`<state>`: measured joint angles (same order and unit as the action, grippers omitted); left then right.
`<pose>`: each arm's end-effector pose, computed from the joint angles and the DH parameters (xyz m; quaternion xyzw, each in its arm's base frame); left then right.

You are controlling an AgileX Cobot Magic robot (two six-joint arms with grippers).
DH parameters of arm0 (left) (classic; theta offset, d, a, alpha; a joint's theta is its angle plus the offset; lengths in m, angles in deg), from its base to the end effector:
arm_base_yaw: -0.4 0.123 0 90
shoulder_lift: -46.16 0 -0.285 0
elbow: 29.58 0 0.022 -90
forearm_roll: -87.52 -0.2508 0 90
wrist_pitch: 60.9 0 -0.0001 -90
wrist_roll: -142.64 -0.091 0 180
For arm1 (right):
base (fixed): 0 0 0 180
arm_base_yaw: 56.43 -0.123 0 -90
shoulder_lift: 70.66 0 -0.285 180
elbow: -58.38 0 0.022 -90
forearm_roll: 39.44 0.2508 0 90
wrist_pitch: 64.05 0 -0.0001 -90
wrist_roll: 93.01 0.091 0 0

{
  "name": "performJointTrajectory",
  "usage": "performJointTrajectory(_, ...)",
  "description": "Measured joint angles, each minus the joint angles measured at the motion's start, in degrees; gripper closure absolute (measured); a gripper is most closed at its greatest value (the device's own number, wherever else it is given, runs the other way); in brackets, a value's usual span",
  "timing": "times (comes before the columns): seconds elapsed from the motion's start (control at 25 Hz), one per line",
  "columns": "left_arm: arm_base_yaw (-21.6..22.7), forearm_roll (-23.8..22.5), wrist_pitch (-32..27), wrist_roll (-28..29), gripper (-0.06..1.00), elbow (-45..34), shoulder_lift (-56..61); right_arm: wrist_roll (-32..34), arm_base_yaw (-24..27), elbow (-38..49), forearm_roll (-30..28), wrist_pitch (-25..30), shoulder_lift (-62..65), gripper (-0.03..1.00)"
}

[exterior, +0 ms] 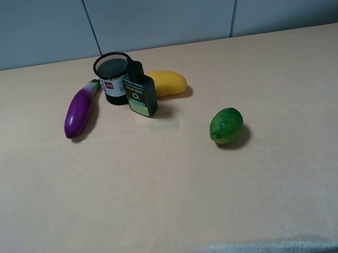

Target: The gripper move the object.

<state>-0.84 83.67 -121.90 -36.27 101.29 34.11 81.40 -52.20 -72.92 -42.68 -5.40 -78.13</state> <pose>0.0074 0.0052 0.2743 0.0012 0.8749 0.0238 0.4837 -0.0043 -0.0041 0.2798 -0.0094 0.8422 -0.0742 0.5340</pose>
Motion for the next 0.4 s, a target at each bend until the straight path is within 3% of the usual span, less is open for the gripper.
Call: performJointTrajectory(0.4,0.0,0.0,0.0,0.0,0.18,0.0,0.0,0.0,0.0,0.0,0.0,0.0,0.0,0.28)
